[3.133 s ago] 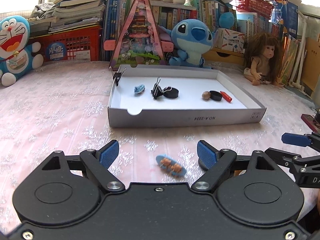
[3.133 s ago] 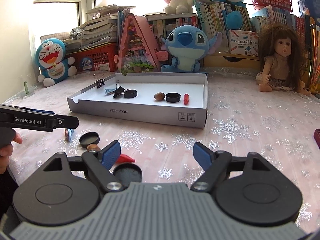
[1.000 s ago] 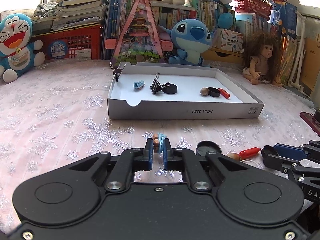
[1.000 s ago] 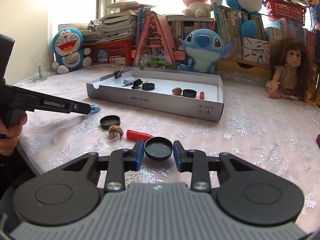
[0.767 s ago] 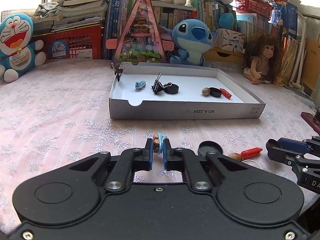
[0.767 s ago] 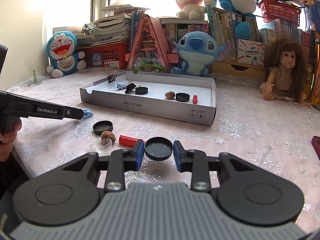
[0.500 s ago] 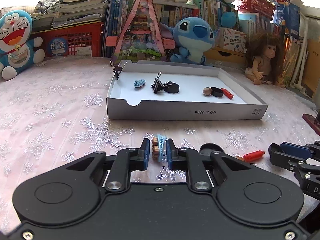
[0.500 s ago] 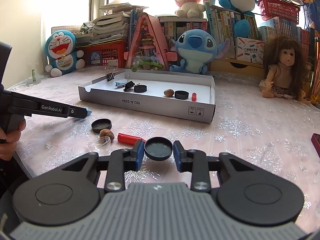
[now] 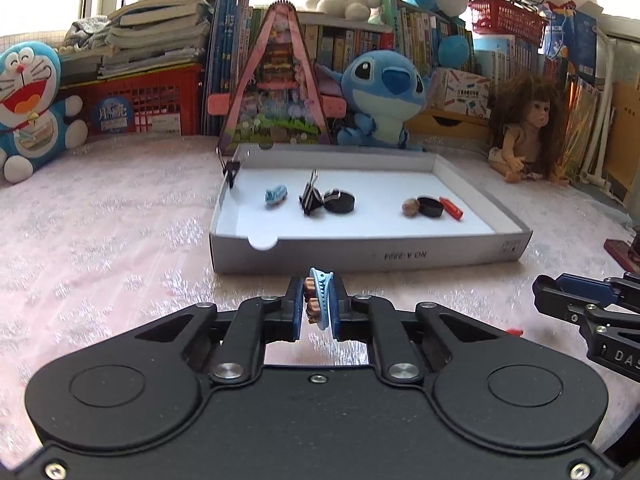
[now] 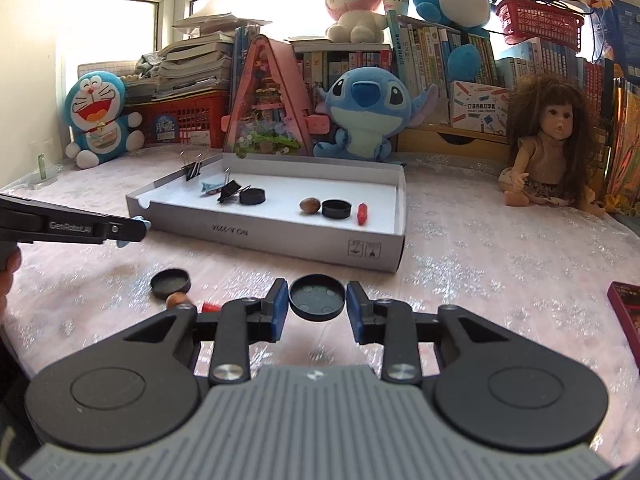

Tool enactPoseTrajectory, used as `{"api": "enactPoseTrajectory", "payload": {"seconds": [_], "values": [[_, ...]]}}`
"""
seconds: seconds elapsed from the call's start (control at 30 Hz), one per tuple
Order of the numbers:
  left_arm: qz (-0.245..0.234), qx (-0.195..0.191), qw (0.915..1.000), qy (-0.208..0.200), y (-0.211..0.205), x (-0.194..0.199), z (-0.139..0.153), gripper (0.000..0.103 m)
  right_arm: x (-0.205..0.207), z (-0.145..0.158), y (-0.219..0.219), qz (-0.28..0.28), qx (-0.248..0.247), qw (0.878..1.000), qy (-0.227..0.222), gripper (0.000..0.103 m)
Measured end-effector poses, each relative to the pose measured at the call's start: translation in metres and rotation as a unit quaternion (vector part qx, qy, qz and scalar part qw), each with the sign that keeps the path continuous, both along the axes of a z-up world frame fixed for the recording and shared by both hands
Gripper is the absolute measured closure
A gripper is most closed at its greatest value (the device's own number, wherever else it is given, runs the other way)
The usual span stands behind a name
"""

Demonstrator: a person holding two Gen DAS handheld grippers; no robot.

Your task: Organize rigid objects

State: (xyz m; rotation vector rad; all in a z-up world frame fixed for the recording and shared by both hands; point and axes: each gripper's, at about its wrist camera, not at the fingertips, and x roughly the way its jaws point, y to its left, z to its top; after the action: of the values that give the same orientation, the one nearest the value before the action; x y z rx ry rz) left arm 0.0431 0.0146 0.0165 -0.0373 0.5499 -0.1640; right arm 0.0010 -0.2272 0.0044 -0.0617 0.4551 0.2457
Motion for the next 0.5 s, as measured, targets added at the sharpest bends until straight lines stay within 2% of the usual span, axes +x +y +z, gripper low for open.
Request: {"api": "enactPoseTrajectory", "payload": {"seconds": [0.27,0.5], "values": [[0.019,-0.002,0.9996,-0.022,0.010,0.026,0.029,0.091,0.031,0.020,-0.006,-0.025,0.006,1.000,-0.010,0.066],[0.037,0.000,0.9991,-0.021,0.012,0.068,0.037,0.091,0.065,0.032,-0.011,-0.041,0.013,0.999,-0.007,0.066]]}}
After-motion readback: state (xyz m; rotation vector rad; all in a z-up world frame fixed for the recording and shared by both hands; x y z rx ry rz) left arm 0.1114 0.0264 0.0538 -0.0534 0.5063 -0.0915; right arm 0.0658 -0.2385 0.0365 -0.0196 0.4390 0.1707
